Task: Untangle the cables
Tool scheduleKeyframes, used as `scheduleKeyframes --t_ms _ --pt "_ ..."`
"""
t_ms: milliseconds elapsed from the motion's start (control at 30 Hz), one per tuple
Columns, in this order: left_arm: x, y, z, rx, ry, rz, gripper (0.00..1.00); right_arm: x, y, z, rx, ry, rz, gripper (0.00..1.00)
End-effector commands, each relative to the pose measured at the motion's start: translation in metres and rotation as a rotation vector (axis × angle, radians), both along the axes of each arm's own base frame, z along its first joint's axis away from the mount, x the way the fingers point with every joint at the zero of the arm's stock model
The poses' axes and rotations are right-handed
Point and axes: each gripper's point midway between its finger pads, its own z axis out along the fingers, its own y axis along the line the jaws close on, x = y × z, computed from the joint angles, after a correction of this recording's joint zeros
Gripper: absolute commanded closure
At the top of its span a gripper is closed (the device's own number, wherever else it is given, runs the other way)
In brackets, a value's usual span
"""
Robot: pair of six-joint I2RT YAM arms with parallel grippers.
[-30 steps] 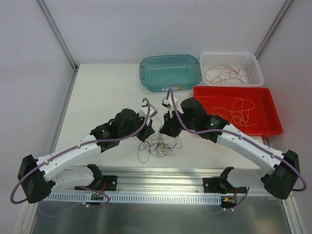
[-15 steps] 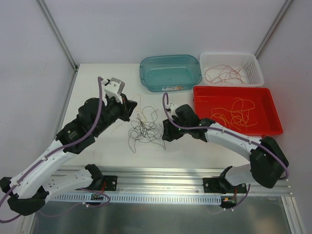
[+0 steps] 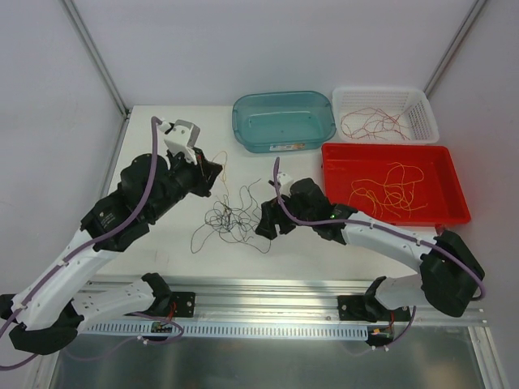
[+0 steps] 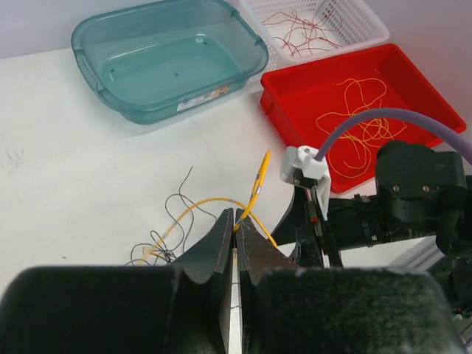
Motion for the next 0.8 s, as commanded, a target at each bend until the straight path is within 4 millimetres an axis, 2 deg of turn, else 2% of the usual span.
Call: scheduleKeyframes --t_ms 0,67,100,167,200,267,300,367,400,467,567,667,733,767 --pt "0.001 0.006 0.034 -0.057 -0.038 0.033 1.0 0.003 0.019 0.042 0.103 -0.118 0.043 0.25" --pt "0.0 0.005 0.047 -0.062 -0.048 0.02 1.0 0.001 0.021 0.05 0.12 -0.14 0.041 0.25" --pt "-0.001 0.005 0.069 -0.093 -0.073 0.016 1.0 0.001 0.02 0.052 0.124 -0.149 0.035 0.25" --pt "-0.005 0.002 0.089 -0.124 -0.09 -0.01 1.0 0.0 0.019 0.066 0.153 -0.19 0.029 0.24" --pt "-0.008 0.003 0.113 -0.162 -0.119 -0.017 1.0 -0.001 0.019 0.07 0.159 -0.2 0.029 0.24" --pt "-0.014 0.001 0.136 -0.197 -0.147 -0.051 1.0 -0.002 0.014 0.082 0.175 -0.24 0.022 0.24" --pt "-0.018 0.003 0.158 -0.227 -0.183 -0.059 1.0 -0.002 0.013 0.085 0.178 -0.251 0.016 0.24" --pt "-0.017 0.011 0.174 -0.225 -0.232 -0.036 1.0 -0.002 0.006 0.088 0.171 -0.275 0.002 0.24" --pt "-0.01 0.023 0.18 -0.224 -0.25 0.041 1.0 -0.001 0.004 0.088 0.167 -0.283 -0.007 0.24" --pt "-0.004 0.031 0.181 -0.198 -0.266 0.093 1.0 -0.002 -0.001 0.087 0.154 -0.292 -0.011 0.24" --pt "-0.003 0.026 0.172 -0.189 -0.246 0.077 1.0 -0.002 -0.009 0.092 0.147 -0.31 -0.028 0.24" --pt "-0.002 0.019 0.156 -0.18 -0.21 0.058 1.0 -0.003 -0.015 0.104 0.161 -0.34 -0.04 0.24" --pt "-0.004 0.012 0.14 -0.162 -0.179 0.025 1.0 -0.006 -0.018 0.118 0.183 -0.361 -0.045 0.24" --pt "-0.001 0.006 0.124 -0.141 -0.149 0.016 1.0 -0.007 -0.019 0.124 0.193 -0.37 -0.049 0.24"
